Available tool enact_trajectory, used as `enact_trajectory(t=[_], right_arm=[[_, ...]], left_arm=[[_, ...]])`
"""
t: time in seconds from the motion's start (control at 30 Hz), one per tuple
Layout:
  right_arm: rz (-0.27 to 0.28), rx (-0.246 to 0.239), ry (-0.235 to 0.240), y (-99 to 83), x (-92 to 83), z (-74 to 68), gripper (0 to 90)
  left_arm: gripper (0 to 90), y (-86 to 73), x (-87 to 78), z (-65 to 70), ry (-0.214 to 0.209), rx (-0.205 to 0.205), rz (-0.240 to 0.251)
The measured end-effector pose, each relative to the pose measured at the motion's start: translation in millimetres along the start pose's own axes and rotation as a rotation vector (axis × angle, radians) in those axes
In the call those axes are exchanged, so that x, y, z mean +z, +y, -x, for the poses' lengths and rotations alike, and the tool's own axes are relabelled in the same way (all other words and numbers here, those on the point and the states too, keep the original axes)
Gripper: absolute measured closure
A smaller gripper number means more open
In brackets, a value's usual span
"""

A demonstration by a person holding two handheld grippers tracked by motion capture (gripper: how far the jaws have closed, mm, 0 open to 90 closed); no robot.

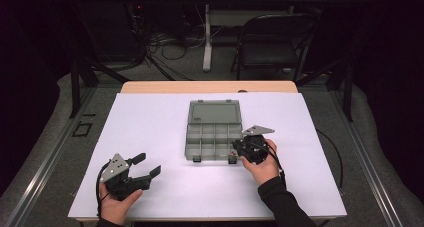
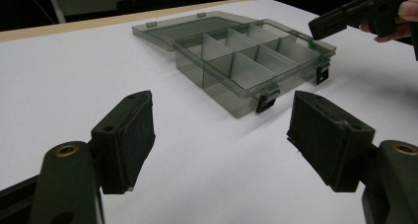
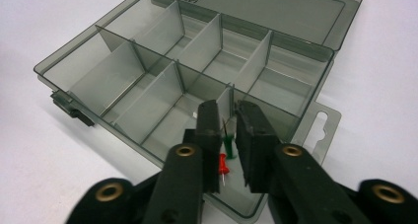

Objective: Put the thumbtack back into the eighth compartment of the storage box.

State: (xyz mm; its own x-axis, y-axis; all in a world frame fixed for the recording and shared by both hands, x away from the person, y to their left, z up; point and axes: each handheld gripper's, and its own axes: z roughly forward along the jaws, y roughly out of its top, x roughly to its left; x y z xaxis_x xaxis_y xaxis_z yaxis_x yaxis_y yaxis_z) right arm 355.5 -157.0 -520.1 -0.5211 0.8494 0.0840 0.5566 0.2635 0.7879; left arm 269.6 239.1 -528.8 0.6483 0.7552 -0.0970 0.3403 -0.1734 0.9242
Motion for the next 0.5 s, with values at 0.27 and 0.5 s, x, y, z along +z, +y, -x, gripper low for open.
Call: enact_trajectory(t=[0.27,0.5], right_arm=[[0.045,0.011,0.010,1.9,-9.1,-0.1,59.5],[0.078,0.004,0.022,0.3,-21.5,-2.0,48.1]], left_arm=[[25.4,0.2,-0.2,0.0,0.002,0.001,0.003],[25.4,0.1,-0.5,-0.2,0.002,-0.004,0.008]])
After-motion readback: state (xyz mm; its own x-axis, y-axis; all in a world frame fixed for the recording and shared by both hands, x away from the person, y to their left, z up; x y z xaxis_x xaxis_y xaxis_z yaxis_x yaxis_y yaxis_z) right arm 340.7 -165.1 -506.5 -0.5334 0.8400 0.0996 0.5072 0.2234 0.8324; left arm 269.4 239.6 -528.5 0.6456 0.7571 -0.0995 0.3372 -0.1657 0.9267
